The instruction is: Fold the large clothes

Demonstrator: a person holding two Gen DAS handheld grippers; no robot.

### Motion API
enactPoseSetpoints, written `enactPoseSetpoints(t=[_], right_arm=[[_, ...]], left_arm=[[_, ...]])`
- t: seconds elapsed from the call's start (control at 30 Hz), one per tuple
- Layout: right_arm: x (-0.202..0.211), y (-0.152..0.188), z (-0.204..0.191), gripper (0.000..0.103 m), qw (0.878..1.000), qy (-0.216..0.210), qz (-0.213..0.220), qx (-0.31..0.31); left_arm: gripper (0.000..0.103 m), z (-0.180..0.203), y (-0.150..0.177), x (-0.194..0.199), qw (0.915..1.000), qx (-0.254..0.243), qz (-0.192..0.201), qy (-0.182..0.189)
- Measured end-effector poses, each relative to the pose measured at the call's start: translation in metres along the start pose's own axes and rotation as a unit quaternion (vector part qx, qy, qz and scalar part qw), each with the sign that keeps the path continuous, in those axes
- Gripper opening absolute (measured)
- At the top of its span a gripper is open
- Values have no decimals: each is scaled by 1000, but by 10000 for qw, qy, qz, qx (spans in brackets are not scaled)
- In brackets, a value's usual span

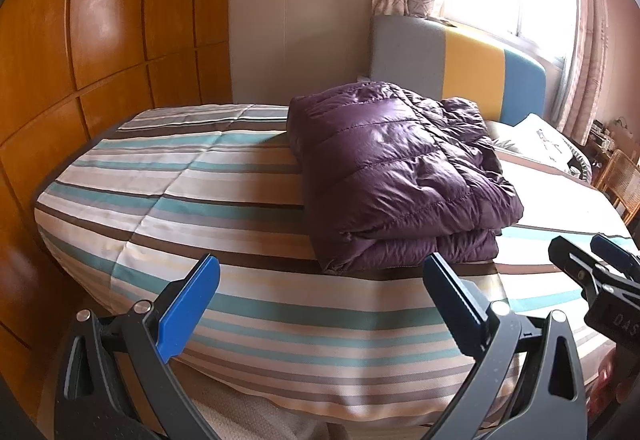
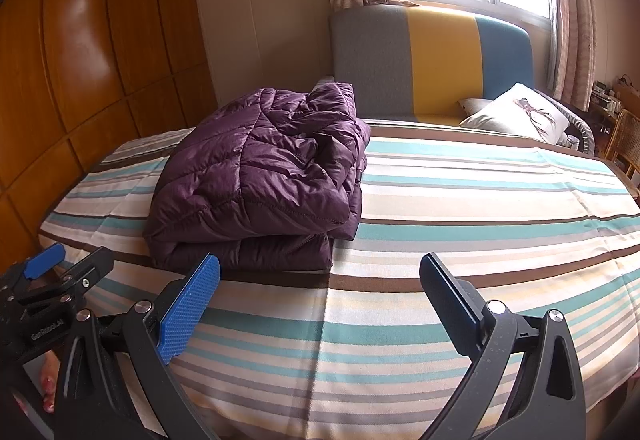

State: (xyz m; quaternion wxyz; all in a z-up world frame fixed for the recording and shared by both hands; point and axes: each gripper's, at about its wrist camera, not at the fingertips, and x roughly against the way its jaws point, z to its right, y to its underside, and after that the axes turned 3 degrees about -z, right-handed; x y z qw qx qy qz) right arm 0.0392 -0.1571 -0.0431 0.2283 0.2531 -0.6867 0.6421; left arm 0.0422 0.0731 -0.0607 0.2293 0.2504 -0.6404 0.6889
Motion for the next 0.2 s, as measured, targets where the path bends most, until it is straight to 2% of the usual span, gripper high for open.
enactPoseSetpoints(t=[0.2], right_arm=[[-5,1,3,100,10000,17,-76,-61]], left_arm=[[101,0,0,-7,9999,-33,-128,13]])
